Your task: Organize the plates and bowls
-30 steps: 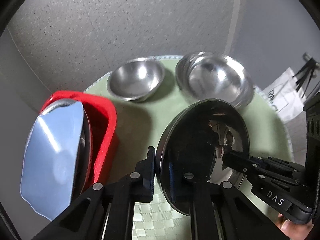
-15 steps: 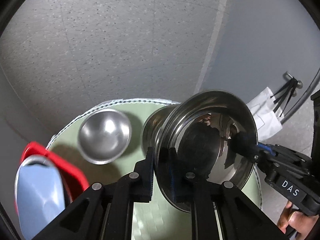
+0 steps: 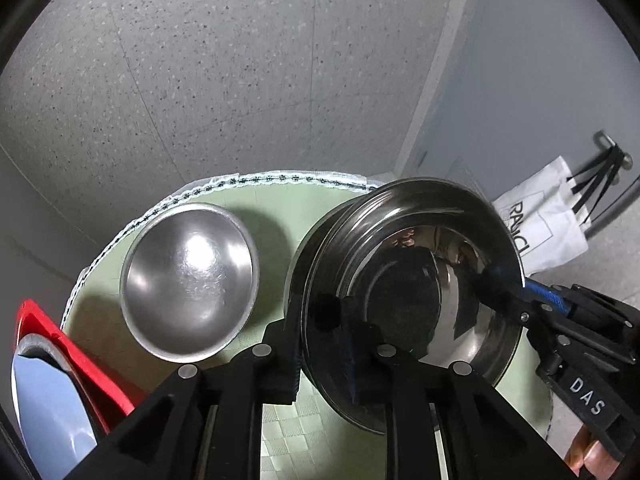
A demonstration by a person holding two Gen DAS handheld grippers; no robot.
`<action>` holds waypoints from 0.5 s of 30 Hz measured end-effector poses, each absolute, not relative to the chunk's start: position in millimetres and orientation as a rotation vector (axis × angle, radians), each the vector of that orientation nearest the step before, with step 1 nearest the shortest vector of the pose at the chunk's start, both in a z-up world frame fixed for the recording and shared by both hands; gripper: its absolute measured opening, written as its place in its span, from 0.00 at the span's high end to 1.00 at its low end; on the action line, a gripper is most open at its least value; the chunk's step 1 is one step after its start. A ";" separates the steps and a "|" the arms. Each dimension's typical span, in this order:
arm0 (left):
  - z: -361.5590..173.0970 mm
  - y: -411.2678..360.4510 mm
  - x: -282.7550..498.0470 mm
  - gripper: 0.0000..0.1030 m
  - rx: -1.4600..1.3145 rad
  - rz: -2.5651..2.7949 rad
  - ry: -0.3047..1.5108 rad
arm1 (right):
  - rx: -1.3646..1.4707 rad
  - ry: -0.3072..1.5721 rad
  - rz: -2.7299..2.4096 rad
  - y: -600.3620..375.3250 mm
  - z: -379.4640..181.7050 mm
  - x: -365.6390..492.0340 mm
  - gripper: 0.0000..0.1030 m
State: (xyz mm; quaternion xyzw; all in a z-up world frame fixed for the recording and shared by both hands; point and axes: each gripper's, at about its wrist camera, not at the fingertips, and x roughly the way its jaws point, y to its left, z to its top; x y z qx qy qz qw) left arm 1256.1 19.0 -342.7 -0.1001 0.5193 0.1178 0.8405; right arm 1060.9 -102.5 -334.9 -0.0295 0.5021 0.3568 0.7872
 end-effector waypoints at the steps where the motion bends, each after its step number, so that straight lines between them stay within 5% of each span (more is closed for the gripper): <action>1: -345.4 19.2 1258.9 0.85 -0.211 0.251 1.102 | -0.068 1.090 0.763 -101.8 -337.0 1061.1 0.87; 8: -346.0 12.9 1260.8 0.70 -0.219 0.229 1.106 | -0.068 1.106 0.725 -93.0 -339.7 1068.1 0.85; 15: -320.5 15.9 1246.9 0.41 -0.213 0.271 1.053 | -0.054 1.056 0.698 -95.6 -318.0 1062.5 0.59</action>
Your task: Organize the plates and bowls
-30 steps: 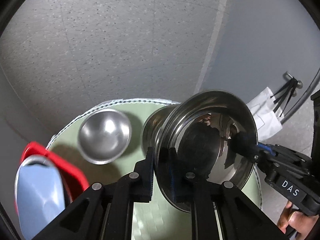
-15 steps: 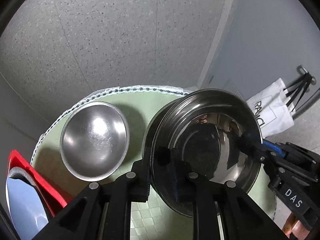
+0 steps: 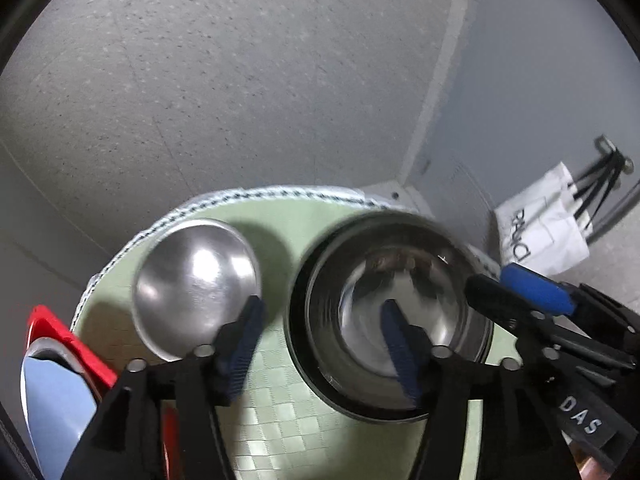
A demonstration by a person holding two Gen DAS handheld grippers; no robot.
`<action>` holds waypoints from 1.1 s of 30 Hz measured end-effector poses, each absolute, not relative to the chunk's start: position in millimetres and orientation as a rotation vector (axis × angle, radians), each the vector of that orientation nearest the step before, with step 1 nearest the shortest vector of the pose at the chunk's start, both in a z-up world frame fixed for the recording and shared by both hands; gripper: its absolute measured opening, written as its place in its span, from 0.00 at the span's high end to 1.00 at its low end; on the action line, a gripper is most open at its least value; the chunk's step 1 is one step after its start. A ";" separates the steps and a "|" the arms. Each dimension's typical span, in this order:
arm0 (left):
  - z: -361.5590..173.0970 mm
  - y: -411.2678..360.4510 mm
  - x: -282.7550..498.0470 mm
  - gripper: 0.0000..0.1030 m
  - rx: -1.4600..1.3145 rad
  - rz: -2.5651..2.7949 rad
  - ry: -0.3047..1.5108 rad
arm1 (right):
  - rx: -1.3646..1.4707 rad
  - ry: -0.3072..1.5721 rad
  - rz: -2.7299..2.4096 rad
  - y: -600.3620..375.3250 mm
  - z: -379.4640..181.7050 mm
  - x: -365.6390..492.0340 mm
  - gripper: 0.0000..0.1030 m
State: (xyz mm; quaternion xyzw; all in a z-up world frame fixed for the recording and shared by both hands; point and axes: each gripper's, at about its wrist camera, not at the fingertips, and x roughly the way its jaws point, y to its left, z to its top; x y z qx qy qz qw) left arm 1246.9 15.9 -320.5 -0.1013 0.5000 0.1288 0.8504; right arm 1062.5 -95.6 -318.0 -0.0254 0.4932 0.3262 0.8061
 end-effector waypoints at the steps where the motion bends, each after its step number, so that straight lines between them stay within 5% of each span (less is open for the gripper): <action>1: -317.2 17.4 1244.6 0.38 -0.219 0.270 1.046 | -0.044 1.051 0.704 -96.9 -315.0 1062.3 0.57; 22: -283.0 124.6 1221.9 0.14 -0.197 0.454 1.016 | -0.170 0.987 0.819 10.2 -280.7 1060.3 0.33; 33: -328.9 170.7 1238.2 0.21 -0.216 0.505 1.193 | -0.317 1.117 0.846 78.8 -331.7 1061.9 0.33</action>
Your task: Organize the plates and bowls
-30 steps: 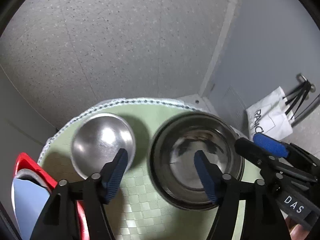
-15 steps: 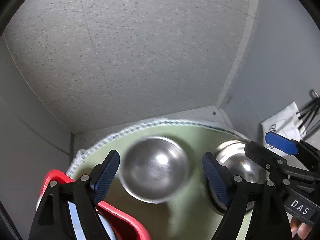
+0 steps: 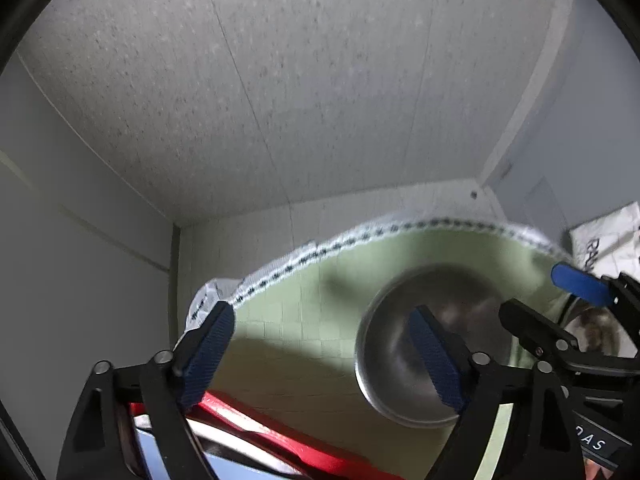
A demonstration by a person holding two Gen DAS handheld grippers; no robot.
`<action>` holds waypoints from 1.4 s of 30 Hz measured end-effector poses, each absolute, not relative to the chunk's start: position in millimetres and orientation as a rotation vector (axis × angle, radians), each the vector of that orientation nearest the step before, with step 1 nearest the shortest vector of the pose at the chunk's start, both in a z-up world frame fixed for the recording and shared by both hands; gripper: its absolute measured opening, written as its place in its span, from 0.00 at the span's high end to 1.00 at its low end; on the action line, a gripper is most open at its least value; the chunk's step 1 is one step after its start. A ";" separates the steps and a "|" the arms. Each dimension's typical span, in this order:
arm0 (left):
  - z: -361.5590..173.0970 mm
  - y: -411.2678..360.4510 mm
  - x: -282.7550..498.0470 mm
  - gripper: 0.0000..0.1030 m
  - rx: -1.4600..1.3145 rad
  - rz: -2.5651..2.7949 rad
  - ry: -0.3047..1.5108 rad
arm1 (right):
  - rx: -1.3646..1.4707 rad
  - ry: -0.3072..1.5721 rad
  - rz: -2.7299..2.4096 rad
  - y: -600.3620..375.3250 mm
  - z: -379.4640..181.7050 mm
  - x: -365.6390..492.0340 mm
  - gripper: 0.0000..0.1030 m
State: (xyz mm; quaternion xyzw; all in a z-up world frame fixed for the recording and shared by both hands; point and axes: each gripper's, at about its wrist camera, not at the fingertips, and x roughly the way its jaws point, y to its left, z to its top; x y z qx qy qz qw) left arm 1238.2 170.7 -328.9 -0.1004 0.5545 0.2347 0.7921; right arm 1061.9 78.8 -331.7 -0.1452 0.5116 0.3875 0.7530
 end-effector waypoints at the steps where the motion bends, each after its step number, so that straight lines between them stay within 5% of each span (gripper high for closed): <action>1: -335.5 170.5 1241.1 0.26 -0.209 0.499 1.215 | -0.330 1.127 0.843 82.2 -336.7 1062.1 0.33; 14: -369.1 175.9 1258.3 0.68 -0.183 0.420 1.300 | -0.513 1.151 0.830 109.7 -363.9 1049.2 0.42; 21: -370.0 178.1 1252.7 0.88 -0.280 0.364 1.307 | -0.497 1.213 0.875 113.4 -372.8 1048.3 0.74; 27: -364.2 173.1 1245.8 0.88 -0.276 0.394 1.281 | -0.430 1.203 0.883 102.8 -366.1 1050.0 0.90; 42: -282.0 141.9 1216.7 0.88 -0.266 0.408 1.133 | -0.320 1.090 0.918 70.7 -302.6 1040.8 0.91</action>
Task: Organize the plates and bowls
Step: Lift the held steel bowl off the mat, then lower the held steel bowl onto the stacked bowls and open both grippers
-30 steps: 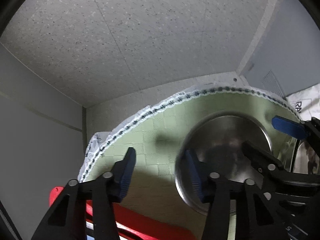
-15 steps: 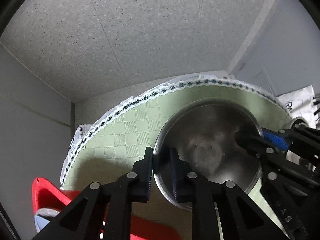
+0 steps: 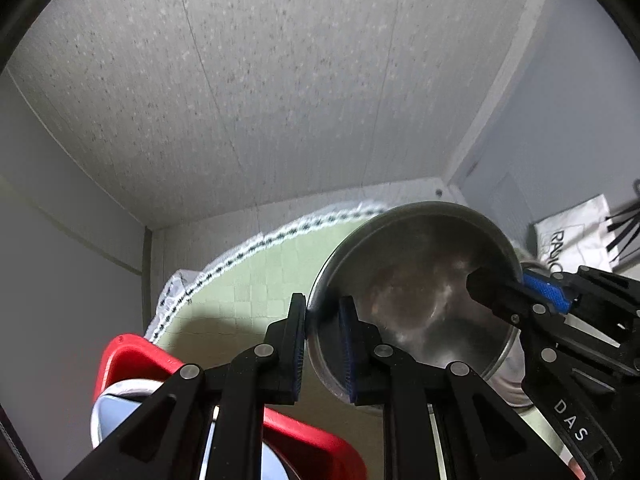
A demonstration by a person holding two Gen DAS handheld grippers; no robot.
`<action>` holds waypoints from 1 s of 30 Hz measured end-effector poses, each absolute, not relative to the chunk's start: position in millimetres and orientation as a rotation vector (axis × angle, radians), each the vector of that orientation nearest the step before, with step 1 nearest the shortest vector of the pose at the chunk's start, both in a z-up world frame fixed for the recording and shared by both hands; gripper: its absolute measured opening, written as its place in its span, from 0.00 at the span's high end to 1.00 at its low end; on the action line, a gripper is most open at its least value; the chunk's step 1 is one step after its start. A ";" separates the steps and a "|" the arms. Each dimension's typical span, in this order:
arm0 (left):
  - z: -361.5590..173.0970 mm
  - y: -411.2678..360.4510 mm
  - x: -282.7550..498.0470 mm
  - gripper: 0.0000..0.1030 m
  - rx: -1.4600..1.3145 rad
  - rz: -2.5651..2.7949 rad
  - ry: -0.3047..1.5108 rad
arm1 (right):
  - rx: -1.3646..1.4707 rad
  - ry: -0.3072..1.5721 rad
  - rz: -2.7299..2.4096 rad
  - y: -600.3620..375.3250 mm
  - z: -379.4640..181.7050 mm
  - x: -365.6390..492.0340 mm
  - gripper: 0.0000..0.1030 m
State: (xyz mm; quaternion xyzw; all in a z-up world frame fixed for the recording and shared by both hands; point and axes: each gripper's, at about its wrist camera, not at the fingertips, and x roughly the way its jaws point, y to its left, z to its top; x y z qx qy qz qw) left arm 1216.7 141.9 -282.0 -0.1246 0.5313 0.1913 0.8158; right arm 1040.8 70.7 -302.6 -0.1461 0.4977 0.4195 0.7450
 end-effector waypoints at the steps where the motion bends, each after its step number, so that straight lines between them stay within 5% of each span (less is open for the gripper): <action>1: -273.9 137.7 1213.8 0.88 -0.265 0.407 1.118 | -0.311 1.077 0.921 66.3 -295.9 1039.2 0.91; 11: -235.9 72.2 1202.5 0.88 -0.221 0.320 1.056 | -0.250 1.014 0.873 -3.8 -251.1 1039.3 0.91; 30: -301.7 23.8 1239.7 0.88 -0.220 0.275 1.168 | -0.185 1.110 0.758 -67.7 -306.9 1068.2 0.91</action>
